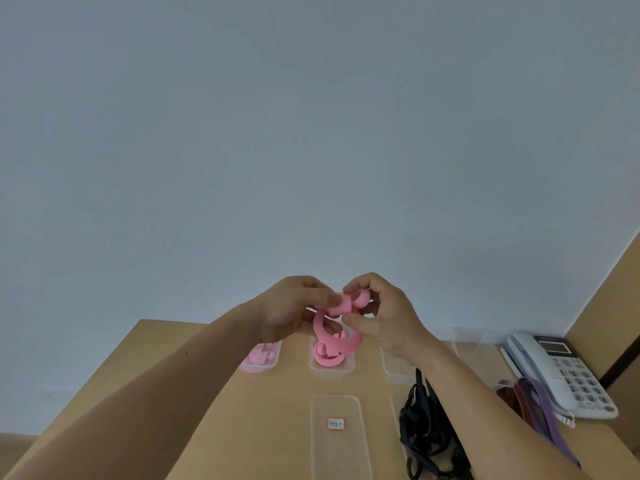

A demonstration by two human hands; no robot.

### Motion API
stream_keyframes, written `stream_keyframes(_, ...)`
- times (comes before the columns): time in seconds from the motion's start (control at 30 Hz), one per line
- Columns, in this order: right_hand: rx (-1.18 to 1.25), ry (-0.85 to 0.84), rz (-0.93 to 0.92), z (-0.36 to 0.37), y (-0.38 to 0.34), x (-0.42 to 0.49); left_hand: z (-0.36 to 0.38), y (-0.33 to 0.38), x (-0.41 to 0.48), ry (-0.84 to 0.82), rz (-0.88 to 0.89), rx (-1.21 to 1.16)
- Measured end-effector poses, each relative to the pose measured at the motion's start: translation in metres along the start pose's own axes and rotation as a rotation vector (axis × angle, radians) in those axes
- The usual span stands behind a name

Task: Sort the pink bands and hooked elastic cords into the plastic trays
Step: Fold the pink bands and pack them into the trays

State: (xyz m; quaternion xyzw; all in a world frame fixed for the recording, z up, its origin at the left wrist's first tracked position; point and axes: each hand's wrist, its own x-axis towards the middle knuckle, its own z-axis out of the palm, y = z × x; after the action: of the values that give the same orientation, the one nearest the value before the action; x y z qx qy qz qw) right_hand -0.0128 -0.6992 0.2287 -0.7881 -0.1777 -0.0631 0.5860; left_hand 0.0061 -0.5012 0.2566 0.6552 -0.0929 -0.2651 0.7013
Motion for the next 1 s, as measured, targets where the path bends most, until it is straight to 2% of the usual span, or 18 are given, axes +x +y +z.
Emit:
stream_keyframes(0.07, -0.019, 0.002, 0.010, 0.002, 0.002, 0.000, -0.001, 0.000, 0.000, 0.003, 0.026, -0.035)
stream_keyframes(0.23, 0.169, -0.057, 0.138, -0.006, -0.002, 0.006, -0.005, -0.005, 0.000, 0.031, 0.082, -0.034)
stream_keyframes(0.37, 0.088, -0.035, 0.226, -0.003, 0.001, 0.011, -0.004, -0.008, 0.001, 0.082, 0.125, 0.016)
stream_keyframes(0.47, 0.047, 0.001, 0.221, 0.001, 0.003, 0.012, -0.003, -0.010, 0.001, 0.113, 0.168, 0.127)
stream_keyframes(0.57, 0.024, 0.023, 0.167, 0.002, 0.003, 0.010, -0.004, -0.012, 0.004, 0.138, 0.182, 0.192)
stream_keyframes(0.7, -0.040, 0.059, 0.070, 0.002, 0.002, 0.008, -0.003, -0.013, 0.007, 0.120, 0.090, 0.164)
stream_keyframes(0.83, -0.210, 0.086, -0.049, 0.001, 0.010, 0.006, -0.001, -0.012, 0.008, -0.029, 0.025, 0.018)
stream_keyframes(0.93, -0.341, 0.092, -0.196, 0.000, 0.018, 0.004, -0.002, -0.011, 0.013, 0.047, -0.037, -0.156)
stream_keyframes(1.0, -0.368, 0.105, -0.271, -0.001, 0.023, 0.003, -0.002, -0.013, 0.015, 0.043, -0.017, -0.150)
